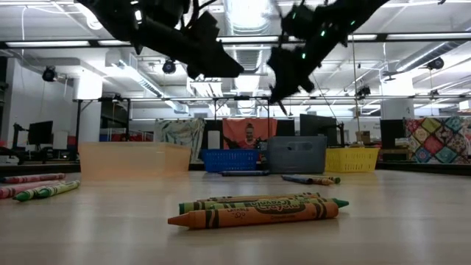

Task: Sort crayons
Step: Put the red crayon into the black bin, then put the green crayon into the blue bin

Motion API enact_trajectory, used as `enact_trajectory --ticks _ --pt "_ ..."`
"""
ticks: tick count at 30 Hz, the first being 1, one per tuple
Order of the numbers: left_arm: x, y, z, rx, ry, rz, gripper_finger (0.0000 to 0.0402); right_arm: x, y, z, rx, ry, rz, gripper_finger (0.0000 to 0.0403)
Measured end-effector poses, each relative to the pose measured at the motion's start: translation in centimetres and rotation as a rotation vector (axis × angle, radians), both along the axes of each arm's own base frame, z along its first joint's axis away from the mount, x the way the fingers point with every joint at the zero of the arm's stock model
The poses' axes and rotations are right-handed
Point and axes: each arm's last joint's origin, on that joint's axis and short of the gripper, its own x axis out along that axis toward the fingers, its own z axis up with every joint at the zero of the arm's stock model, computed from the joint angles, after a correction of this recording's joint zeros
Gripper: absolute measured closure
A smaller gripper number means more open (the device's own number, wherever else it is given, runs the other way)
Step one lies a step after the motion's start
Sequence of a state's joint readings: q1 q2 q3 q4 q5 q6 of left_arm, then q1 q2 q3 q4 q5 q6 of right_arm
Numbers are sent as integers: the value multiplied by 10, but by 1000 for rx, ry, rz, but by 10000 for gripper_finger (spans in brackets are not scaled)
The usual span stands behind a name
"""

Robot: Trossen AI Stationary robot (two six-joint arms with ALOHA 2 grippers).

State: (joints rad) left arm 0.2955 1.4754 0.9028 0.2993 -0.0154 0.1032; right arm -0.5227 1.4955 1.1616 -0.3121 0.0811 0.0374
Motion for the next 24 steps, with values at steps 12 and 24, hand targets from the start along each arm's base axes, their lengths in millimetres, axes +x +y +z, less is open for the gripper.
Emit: enact_trajectory --ticks 12,24 --pt "-25 0 8 -101 112 47 232 -4 -73 -66 258 207 -282 389" --pt "-38 -6 1 -313 211 126 232 0 -73 -66 259 209 -276 303"
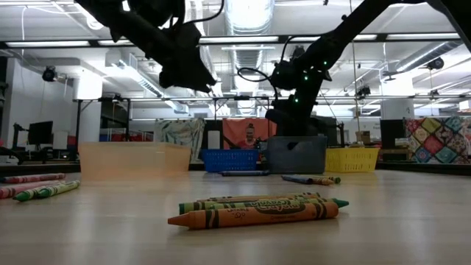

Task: Sort crayons
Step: Put the green crayon into the blue bin

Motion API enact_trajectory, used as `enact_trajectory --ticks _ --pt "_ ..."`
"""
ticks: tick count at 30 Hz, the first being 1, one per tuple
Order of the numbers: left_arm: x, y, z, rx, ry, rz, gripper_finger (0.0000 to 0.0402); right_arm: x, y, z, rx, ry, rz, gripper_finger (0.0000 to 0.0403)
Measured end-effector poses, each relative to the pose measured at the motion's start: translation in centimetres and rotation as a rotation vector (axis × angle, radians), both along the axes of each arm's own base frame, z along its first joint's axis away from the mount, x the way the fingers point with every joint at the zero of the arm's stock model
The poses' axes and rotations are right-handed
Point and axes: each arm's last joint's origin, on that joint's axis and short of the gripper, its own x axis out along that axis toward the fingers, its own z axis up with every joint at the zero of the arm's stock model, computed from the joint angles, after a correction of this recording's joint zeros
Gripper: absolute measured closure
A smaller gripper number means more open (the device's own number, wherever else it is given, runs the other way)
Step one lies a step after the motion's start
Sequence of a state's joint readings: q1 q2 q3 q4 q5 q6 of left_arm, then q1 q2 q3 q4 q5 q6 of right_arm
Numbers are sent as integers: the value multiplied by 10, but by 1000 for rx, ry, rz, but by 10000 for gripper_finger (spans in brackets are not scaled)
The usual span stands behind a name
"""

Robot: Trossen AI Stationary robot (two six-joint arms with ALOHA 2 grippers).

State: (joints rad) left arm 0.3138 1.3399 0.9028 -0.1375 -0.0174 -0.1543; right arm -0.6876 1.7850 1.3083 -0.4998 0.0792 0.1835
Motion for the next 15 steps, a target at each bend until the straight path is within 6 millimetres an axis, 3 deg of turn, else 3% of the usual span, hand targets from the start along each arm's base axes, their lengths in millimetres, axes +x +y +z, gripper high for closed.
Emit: enact_trajectory --ticks 8,15 --pt "-13 -13 -19 -213 201 92 232 -2 17 24 -9 -23 36 276" --pt "-36 -32 -36 -343 483 273 232 7 52 56 -66 -91 138 285"
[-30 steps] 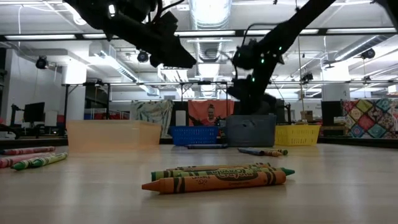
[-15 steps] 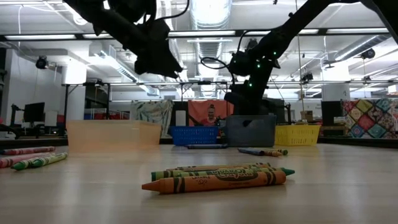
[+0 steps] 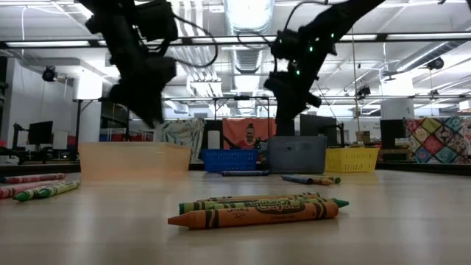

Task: Sort crayons
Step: Put the green crayon into the blue bin

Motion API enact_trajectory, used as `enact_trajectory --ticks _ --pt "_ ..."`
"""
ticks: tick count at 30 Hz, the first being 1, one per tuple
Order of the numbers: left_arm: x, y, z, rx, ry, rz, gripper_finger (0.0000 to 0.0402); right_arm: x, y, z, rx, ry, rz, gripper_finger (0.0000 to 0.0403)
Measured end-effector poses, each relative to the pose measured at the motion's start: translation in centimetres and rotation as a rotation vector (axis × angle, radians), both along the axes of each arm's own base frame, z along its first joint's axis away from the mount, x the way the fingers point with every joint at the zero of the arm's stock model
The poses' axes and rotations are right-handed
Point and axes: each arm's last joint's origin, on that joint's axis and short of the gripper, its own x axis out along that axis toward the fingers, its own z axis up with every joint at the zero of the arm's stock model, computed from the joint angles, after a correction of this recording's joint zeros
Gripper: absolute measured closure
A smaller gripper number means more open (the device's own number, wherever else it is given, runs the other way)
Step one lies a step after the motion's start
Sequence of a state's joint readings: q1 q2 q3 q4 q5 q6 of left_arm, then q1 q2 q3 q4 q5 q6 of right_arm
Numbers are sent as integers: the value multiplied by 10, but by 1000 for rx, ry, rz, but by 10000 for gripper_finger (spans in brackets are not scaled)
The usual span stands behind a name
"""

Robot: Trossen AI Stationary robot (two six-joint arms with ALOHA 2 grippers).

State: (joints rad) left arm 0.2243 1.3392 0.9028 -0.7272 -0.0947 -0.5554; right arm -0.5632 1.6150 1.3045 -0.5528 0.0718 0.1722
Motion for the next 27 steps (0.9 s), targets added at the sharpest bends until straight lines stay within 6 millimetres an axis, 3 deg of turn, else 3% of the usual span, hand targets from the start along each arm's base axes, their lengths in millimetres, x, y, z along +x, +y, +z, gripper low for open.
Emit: enact_trajectory --ticks 5,12,21,27 --pt "-15 -17 -6 -58 176 95 232 7 28 17 -35 -38 83 295" --pt "-17 -34 -7 -67 213 70 232 17 60 26 -61 -58 196 303" --pt "-33 -52 -8 -89 372 156 232 22 79 30 -69 -62 263 305" --pt "-35 -68 -9 -76 384 96 232 24 83 29 -77 -56 289 312"
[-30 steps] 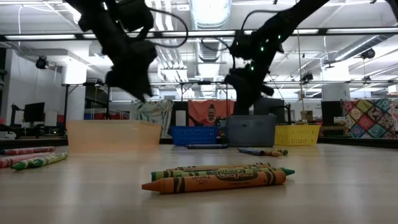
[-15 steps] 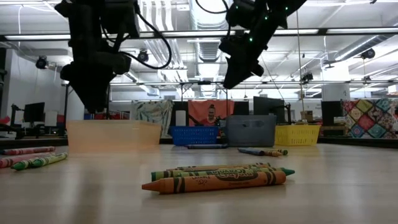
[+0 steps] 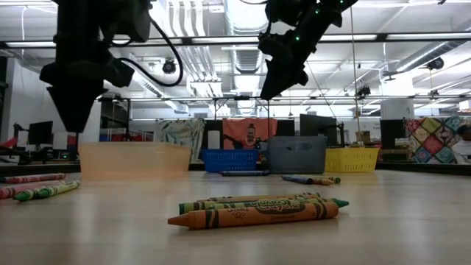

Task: Sort crayons
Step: Put the green crayon into the blue bin

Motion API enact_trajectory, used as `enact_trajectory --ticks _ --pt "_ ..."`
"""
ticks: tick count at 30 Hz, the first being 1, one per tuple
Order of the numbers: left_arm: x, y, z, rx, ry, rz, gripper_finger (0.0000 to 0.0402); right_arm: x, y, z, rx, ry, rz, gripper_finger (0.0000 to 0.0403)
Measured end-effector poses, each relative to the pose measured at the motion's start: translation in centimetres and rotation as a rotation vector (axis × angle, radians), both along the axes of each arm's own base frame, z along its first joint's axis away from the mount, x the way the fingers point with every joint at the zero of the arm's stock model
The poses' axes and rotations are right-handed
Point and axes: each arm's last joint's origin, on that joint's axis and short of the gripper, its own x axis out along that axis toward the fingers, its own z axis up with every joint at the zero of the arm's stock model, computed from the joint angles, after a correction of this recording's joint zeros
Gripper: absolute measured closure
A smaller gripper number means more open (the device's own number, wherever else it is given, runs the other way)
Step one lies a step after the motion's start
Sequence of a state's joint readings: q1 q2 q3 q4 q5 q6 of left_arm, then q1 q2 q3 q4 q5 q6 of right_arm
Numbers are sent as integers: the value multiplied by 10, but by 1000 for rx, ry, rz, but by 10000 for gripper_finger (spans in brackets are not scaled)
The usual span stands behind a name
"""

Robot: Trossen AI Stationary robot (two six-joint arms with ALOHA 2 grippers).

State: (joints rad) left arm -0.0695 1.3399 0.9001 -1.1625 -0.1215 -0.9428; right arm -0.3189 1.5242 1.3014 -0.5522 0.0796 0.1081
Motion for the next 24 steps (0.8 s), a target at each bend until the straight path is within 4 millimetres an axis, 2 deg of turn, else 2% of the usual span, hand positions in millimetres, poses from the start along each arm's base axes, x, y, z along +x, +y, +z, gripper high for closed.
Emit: enact_trajectory --ticks 6,15,19,24 --pt "-7 -12 -9 5 42 -49 232 -2 1 -8 -11 29 23 309" --pt "-18 -25 -21 44 100 -217 232 -8 14 -37 -18 123 152 316" --pt "-13 -25 -15 66 68 -253 232 -6 17 -42 -24 99 164 321" --pt "2 -26 4 149 -20 -357 232 -5 20 -41 42 70 97 328"
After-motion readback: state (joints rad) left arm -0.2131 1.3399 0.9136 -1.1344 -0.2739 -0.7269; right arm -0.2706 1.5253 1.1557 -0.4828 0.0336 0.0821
